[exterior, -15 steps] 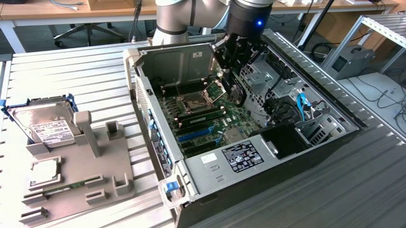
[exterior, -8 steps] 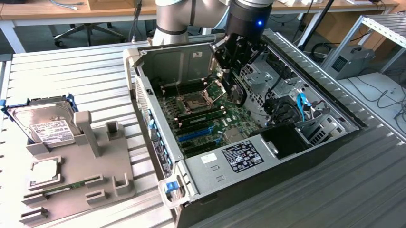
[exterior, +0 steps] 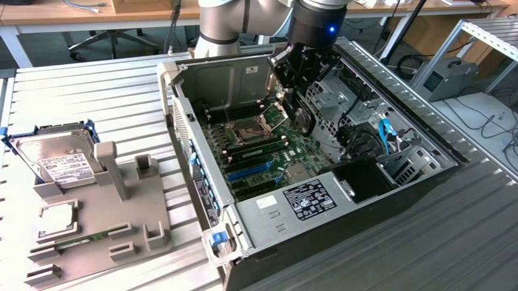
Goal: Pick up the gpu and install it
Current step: 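Insert the gpu into the slot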
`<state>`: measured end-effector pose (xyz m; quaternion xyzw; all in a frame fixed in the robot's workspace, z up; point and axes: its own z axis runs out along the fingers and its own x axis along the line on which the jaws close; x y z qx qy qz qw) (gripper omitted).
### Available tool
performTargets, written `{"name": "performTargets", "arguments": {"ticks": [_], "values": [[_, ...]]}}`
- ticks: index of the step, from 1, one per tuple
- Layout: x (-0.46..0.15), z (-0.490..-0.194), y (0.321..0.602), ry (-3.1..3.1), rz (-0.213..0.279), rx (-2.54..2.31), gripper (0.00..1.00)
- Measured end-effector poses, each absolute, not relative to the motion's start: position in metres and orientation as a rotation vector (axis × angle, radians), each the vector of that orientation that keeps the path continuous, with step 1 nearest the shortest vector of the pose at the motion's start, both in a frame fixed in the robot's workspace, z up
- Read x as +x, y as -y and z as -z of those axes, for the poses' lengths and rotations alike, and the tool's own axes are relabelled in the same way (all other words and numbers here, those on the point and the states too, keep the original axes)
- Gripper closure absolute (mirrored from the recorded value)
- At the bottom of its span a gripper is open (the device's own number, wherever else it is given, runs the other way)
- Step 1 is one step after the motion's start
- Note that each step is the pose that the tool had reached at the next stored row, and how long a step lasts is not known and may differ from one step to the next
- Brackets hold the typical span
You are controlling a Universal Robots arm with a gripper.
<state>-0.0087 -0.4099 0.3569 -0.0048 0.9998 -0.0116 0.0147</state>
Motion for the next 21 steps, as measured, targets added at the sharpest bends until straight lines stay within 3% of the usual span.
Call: {"name": "performTargets", "arguments": {"ticks": [21], "values": [[-0.0087,-0.3569,0.4099,-3.110,0.035,-0.090,0.74]]}}
